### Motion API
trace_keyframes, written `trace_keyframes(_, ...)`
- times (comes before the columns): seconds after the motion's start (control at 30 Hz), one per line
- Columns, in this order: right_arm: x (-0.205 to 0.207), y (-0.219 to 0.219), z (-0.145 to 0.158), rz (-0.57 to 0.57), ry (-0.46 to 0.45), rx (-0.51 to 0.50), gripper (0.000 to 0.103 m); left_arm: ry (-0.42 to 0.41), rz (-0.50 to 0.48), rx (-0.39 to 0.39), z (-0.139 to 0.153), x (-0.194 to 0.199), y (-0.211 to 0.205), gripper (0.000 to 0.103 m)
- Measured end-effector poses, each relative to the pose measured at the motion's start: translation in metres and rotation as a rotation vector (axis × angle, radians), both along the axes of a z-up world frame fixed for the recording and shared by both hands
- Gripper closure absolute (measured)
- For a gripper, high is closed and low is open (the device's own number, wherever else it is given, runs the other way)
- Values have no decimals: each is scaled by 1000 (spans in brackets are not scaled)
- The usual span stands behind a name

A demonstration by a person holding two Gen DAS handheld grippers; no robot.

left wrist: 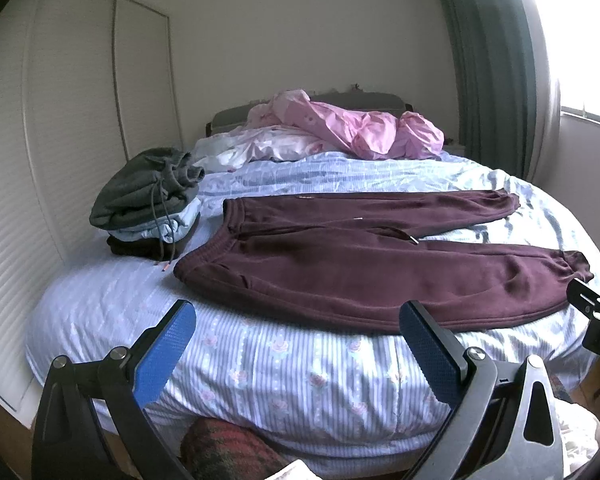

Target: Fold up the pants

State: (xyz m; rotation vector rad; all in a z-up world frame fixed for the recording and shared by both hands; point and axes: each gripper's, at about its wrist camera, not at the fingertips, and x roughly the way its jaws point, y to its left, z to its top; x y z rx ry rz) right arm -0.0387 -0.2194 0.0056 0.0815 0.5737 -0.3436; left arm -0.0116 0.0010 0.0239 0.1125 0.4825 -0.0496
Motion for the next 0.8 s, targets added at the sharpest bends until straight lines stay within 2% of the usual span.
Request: trace_keyframes(0.8,-2,-2,4,-6,-5,-3,0,-7,-5,9,-1,-2,-4,0)
